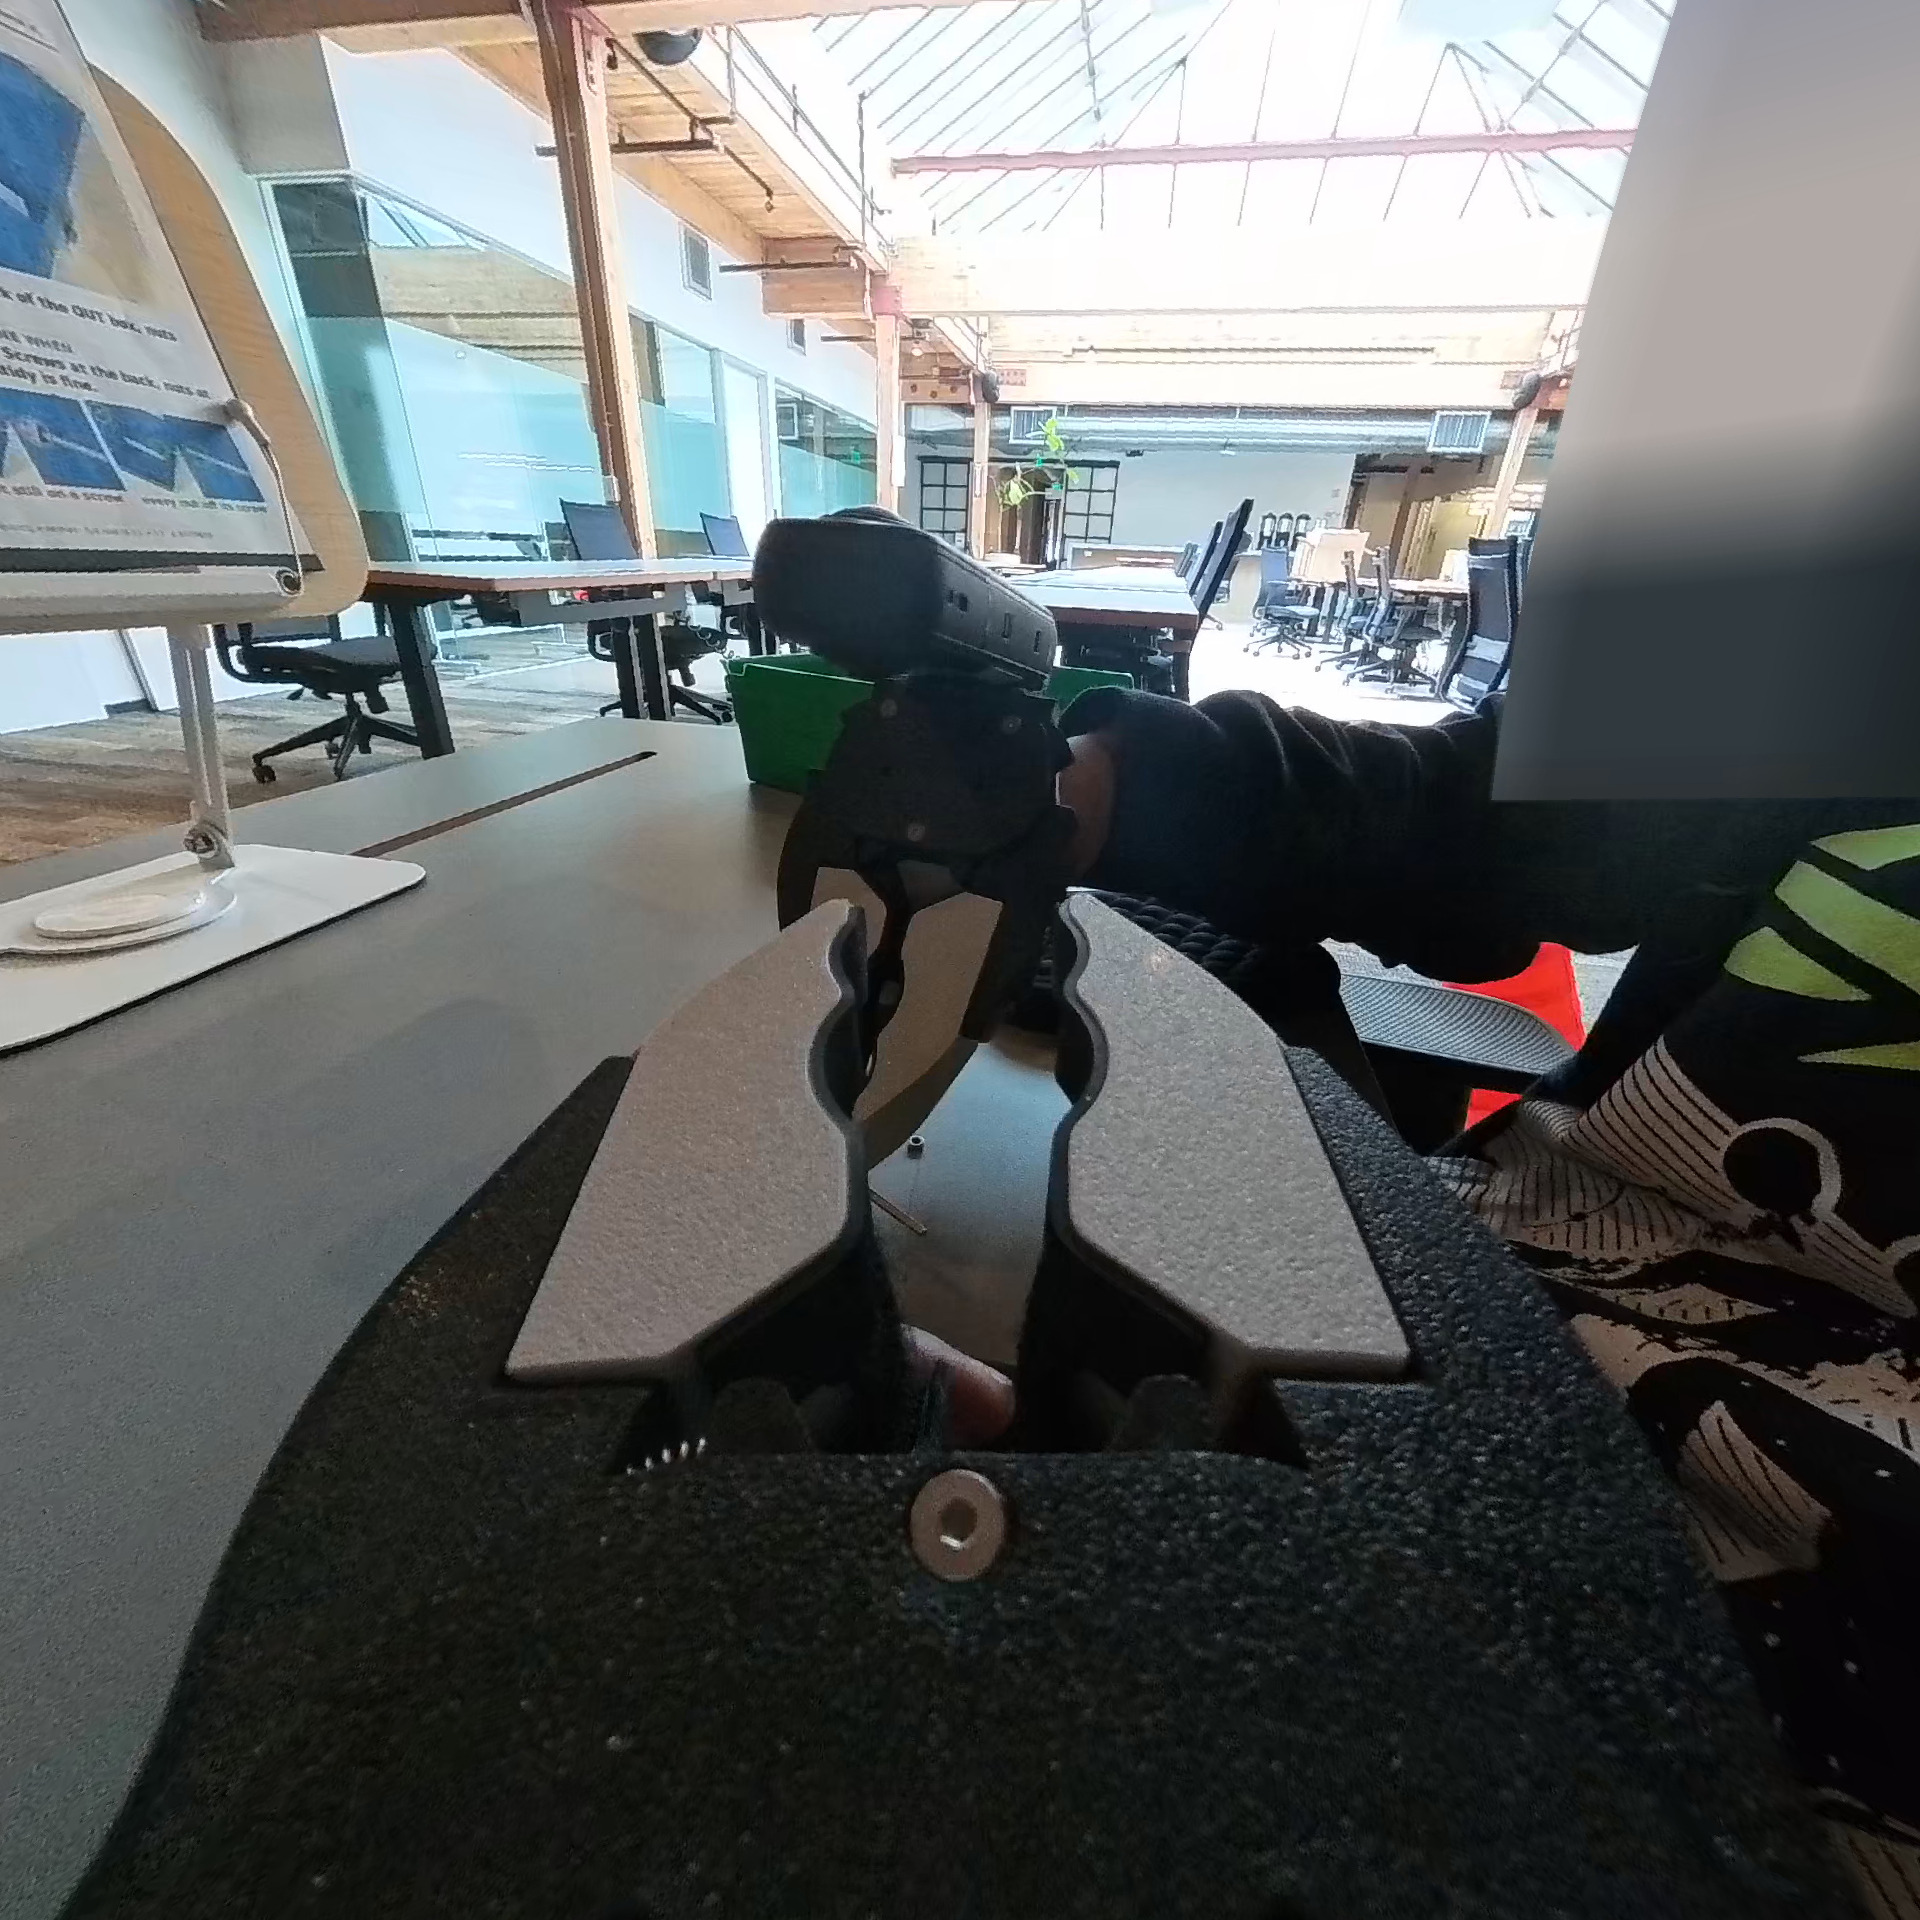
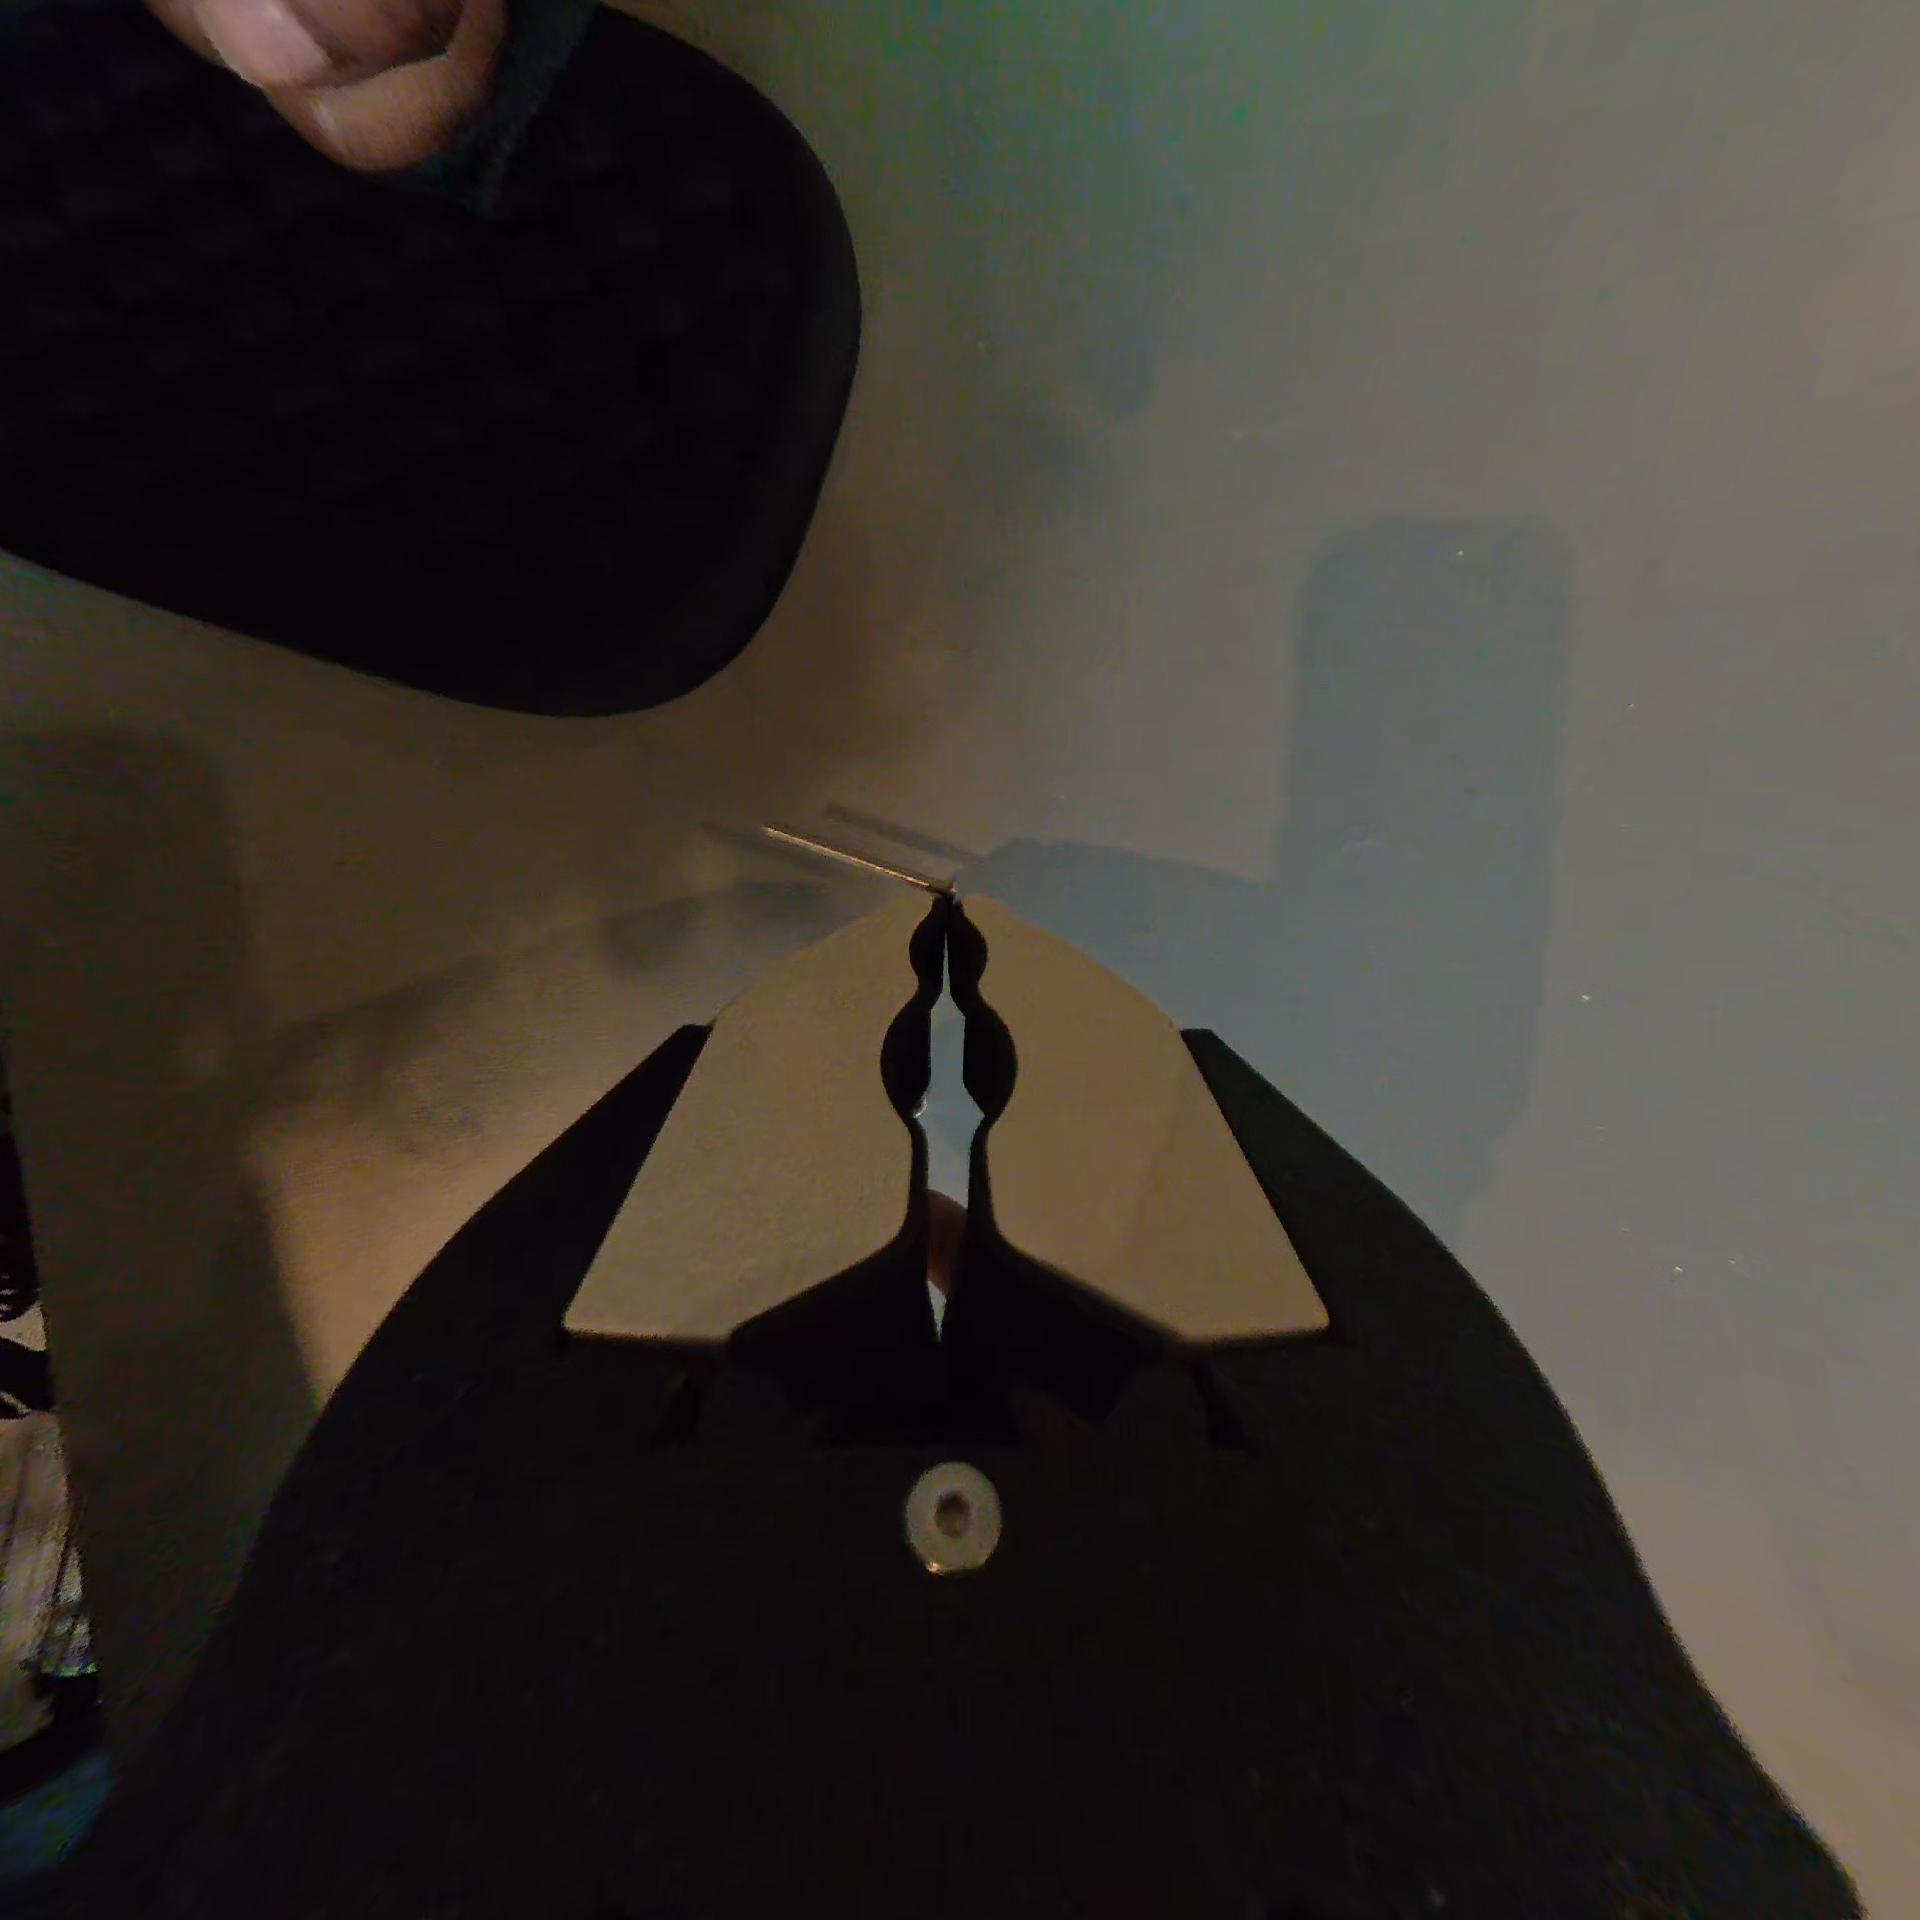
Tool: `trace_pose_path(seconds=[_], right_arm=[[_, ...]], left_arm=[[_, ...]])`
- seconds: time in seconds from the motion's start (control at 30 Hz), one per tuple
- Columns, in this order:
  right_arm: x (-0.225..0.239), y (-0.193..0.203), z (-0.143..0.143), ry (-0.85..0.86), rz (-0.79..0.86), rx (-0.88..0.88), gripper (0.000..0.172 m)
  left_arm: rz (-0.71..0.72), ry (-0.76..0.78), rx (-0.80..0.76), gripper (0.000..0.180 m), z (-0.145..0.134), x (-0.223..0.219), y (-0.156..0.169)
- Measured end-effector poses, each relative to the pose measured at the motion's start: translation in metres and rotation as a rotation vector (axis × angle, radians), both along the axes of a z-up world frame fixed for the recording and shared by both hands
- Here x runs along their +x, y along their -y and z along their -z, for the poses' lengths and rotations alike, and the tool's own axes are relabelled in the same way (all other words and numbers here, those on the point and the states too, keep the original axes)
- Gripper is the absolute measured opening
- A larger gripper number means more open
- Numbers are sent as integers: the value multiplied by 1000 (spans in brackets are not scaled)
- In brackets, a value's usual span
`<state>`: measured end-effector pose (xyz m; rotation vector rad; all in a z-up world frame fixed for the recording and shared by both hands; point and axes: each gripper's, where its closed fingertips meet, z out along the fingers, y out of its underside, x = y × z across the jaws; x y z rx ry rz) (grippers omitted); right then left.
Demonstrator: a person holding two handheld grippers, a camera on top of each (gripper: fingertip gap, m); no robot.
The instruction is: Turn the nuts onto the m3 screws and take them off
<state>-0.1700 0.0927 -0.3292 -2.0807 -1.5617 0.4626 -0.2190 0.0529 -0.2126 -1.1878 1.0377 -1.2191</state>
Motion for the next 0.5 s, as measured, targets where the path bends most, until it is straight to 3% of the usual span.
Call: trace_pose_path(seconds=[0.5], right_arm=[[-3,-1,-5,-24,11,-2,0]], left_arm=[[-18,28,-6,31,-3,-3,-3]])
